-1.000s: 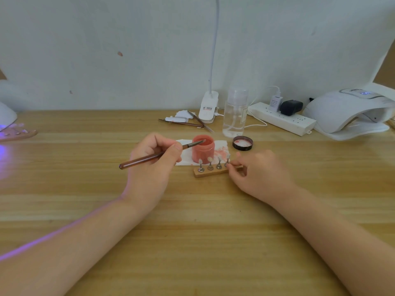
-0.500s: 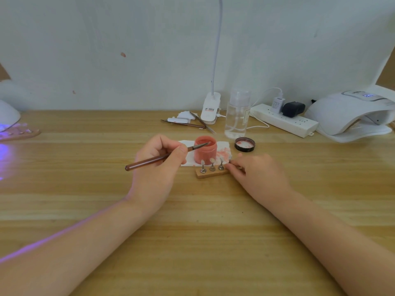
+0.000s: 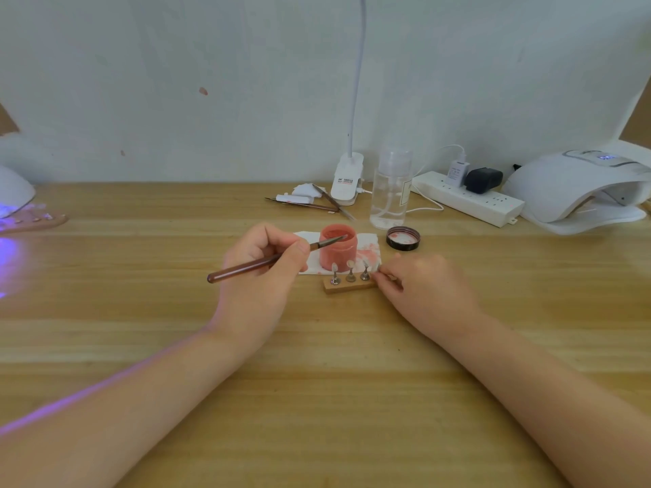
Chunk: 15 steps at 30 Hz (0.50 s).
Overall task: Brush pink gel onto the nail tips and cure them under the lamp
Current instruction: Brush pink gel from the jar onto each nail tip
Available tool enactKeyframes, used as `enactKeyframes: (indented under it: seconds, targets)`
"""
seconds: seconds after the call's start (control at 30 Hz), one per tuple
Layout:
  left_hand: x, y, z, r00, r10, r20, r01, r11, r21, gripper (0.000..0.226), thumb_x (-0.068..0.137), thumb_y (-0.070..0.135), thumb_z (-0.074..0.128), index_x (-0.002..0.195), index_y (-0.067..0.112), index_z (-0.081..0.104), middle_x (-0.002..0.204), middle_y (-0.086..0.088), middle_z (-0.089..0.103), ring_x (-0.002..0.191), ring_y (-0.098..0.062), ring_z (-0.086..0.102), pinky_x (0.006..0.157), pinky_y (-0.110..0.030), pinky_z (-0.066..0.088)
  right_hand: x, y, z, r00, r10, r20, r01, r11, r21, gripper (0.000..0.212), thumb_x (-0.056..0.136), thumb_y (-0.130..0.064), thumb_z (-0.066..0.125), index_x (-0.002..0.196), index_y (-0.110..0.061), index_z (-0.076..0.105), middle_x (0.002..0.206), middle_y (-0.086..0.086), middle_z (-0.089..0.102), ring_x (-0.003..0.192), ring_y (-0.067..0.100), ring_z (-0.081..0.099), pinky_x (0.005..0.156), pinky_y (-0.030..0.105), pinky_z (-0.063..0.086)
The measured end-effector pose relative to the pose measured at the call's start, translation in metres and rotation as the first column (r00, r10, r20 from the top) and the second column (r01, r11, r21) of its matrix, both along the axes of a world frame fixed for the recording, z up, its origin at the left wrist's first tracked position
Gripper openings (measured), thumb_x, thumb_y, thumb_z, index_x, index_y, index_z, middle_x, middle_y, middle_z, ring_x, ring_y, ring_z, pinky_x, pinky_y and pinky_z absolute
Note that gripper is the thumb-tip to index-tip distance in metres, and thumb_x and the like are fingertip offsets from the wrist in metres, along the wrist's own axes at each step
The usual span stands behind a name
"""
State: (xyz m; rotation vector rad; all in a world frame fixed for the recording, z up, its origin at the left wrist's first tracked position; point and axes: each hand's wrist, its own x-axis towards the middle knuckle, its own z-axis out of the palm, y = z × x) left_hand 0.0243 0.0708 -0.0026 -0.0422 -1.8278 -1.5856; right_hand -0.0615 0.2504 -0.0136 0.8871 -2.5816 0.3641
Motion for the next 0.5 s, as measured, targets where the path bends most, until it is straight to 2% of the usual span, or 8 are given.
enactKeyframes:
  seconds: [0.13, 0.27, 0.4, 0.5]
  targets:
    - [0.0, 0.0, 0.0, 1.0, 0.008, 0.007, -0.008, 1.0, -0.008, 0.017, 0.085, 0.006, 0.063, 0.072, 0.017, 0.059, 0.059, 0.01, 0.063, 0.056, 0.002, 0.055, 0.058, -0.011, 0.044, 0.0, 0.001, 0.001, 1.0, -0.001, -0.009, 0.001, 1.0, 0.017, 0.032, 0.097, -0.036, 0.043, 0.069, -0.02, 0.047, 0.065, -0.008, 0.04, 0.065, 0.012, 0.04, 0.053, 0.029, 0.029]
    - [0.0, 0.001, 0.001, 1.0, 0.02, 0.017, -0.02, 1.0, -0.016, 0.021, 0.087, -0.001, 0.061, 0.072, 0.013, 0.058, 0.058, 0.01, 0.062, 0.056, 0.002, 0.056, 0.057, -0.011, 0.044, 0.003, 0.002, 0.002, 0.996, 0.048, -0.07, -0.059, 0.983, -0.173, 0.031, 0.09, -0.024, 0.058, 0.062, -0.012, 0.053, 0.053, -0.009, 0.033, 0.055, 0.016, 0.041, 0.048, 0.031, 0.037]
    - [0.002, 0.002, 0.003, 1.0, 0.01, 0.008, -0.01, 0.999, -0.042, 0.021, 0.088, 0.0, 0.062, 0.072, 0.014, 0.058, 0.059, 0.01, 0.063, 0.058, 0.002, 0.056, 0.058, -0.011, 0.045, 0.009, -0.002, 0.003, 0.987, 0.084, -0.136, -0.127, 0.928, -0.351, 0.011, 0.083, -0.015, 0.068, 0.074, -0.01, 0.068, 0.06, -0.003, 0.057, 0.053, 0.014, 0.047, 0.05, 0.032, 0.046]
    - [0.004, 0.004, 0.003, 1.0, 0.011, 0.015, -0.01, 0.997, -0.076, 0.013, 0.083, 0.015, 0.066, 0.073, 0.018, 0.059, 0.063, 0.009, 0.063, 0.063, -0.002, 0.056, 0.06, -0.017, 0.047, 0.011, -0.005, 0.003, 0.989, 0.124, -0.075, -0.145, 0.864, -0.483, 0.006, 0.082, -0.011, 0.069, 0.077, -0.009, 0.069, 0.064, -0.002, 0.062, 0.052, 0.013, 0.053, 0.055, 0.033, 0.05]
